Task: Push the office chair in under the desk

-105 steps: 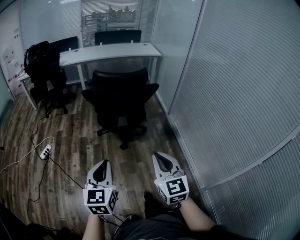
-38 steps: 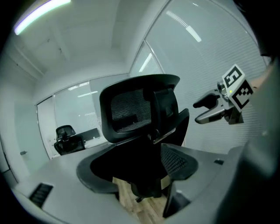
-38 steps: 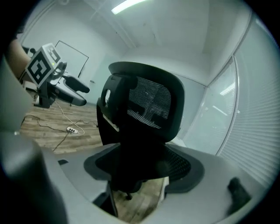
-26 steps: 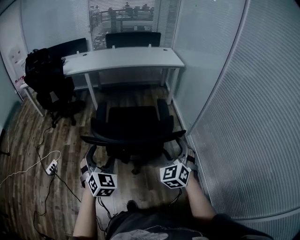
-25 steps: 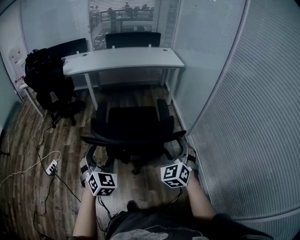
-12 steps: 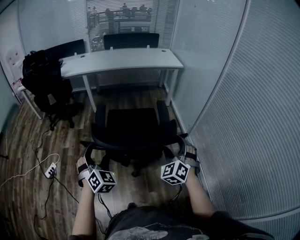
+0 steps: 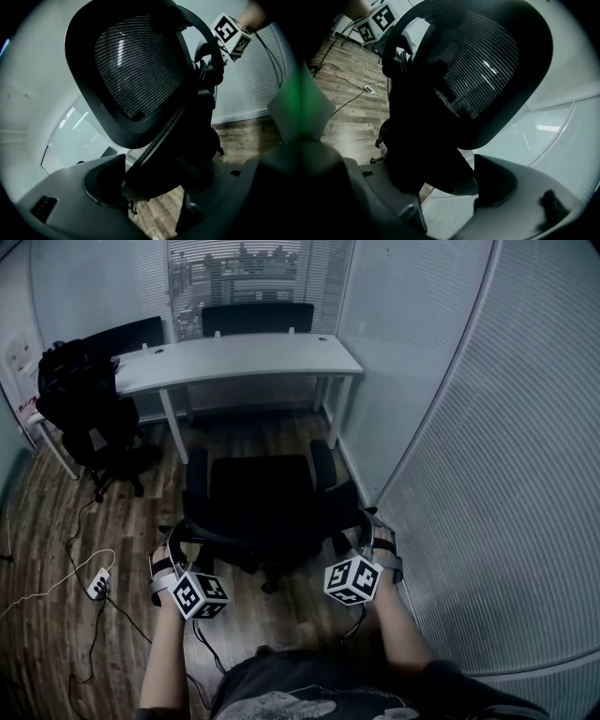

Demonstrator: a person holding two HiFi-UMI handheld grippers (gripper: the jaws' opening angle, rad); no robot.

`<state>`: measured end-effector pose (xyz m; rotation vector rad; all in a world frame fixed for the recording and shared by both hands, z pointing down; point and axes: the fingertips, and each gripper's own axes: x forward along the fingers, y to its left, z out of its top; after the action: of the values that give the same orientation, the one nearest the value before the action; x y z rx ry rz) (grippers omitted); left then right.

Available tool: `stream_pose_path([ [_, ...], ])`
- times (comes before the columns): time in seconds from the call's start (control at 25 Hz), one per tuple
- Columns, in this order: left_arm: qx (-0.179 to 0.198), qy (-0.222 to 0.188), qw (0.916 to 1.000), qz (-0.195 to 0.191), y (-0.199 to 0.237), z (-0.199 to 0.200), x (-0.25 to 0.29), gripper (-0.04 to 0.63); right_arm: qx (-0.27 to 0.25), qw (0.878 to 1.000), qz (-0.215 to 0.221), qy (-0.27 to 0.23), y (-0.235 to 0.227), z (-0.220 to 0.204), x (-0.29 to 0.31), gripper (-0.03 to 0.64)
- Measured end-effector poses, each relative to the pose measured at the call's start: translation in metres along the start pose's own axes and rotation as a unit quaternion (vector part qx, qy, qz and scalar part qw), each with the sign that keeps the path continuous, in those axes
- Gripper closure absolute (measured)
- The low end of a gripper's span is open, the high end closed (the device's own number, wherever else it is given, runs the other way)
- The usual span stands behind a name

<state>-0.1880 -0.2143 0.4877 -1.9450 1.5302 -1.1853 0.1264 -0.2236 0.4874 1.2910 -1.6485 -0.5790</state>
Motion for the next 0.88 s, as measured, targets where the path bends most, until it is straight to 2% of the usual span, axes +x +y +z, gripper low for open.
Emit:
stream_pose_path([
  [0.32, 0.015, -0.027, 0.999, -0.034, 0.0, 0.005, 0.01, 0.274, 0.013, 1.0, -0.004, 0.008, -0.001, 0.001, 0.003, 0.313],
  [0.72, 0.027, -0.047, 0.9977, -0.041, 0.022, -0.001, 0.049, 0.278, 0.025, 0.999, -0.005, 0.029, 0.0, 0.018, 0.029, 0.313],
  [0.88, 0.03, -0.044, 0.9976, -0.044, 0.031, -0.004, 0.071, 0.278, 0.028, 0.999, 0.0, 0.033, 0.0, 0.026, 0.047, 0.313],
])
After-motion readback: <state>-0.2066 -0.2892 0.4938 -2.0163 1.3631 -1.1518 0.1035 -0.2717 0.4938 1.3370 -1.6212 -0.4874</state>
